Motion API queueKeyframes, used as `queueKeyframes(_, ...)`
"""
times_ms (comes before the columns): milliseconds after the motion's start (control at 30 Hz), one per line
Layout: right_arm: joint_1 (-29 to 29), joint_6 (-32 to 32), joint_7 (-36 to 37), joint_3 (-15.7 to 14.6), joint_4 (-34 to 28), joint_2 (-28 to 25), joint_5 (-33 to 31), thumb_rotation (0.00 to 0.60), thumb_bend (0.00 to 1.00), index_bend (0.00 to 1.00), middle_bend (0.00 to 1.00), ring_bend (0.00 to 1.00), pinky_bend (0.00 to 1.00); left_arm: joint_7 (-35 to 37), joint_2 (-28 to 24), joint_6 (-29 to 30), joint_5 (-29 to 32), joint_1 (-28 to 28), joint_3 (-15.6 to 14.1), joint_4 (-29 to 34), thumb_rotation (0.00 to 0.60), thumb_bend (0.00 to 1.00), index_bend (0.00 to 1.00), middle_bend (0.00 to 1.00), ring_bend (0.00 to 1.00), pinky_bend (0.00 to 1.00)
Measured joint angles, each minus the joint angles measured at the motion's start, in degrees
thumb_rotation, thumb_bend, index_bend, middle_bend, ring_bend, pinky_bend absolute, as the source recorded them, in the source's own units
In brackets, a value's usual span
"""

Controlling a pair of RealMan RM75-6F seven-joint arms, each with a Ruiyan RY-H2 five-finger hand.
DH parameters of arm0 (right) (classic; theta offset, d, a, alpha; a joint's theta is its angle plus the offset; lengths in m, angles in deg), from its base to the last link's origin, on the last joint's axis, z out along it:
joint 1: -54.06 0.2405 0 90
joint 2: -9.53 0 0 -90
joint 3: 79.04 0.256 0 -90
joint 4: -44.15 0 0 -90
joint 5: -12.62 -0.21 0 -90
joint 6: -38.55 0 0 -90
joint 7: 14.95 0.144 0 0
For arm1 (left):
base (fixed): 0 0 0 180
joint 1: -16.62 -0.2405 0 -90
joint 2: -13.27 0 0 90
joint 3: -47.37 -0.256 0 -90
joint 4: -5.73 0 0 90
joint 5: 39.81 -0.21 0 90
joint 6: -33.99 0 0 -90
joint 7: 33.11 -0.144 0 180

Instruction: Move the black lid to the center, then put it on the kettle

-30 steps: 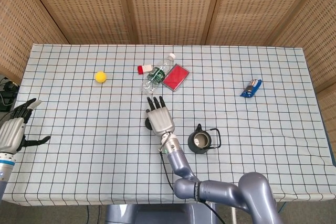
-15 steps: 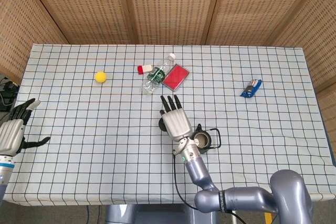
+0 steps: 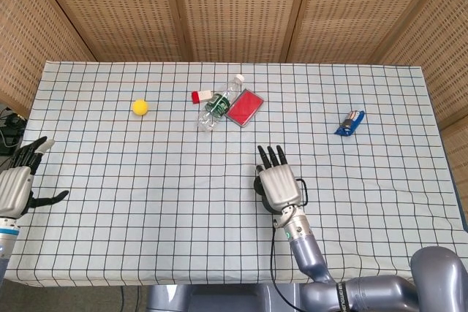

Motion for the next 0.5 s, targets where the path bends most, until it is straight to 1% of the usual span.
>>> queueKeyframes(233,-1.11,-0.73,-0.12,-0.53,-0.50,-1.03,0.61,0.600,0.49,0.46,0.08,0.00,0.00,-0.27,-0.01,0.07,-0.29,-0.11,-0.10,0.24,0.600,0.16,0.00,0.00,0.00,0.00)
queueKeyframes(500,-1.94,-1.96,-2.36,-0.70,-3.06,-2.14,-0.09,0.600,0.49,0.46,0.08,0.00,0.00,-0.12,-0.06,-0.12,-0.25,-0.11,-0.04,0.28,0.600,0.16,0.00,0.00,0.00,0.00)
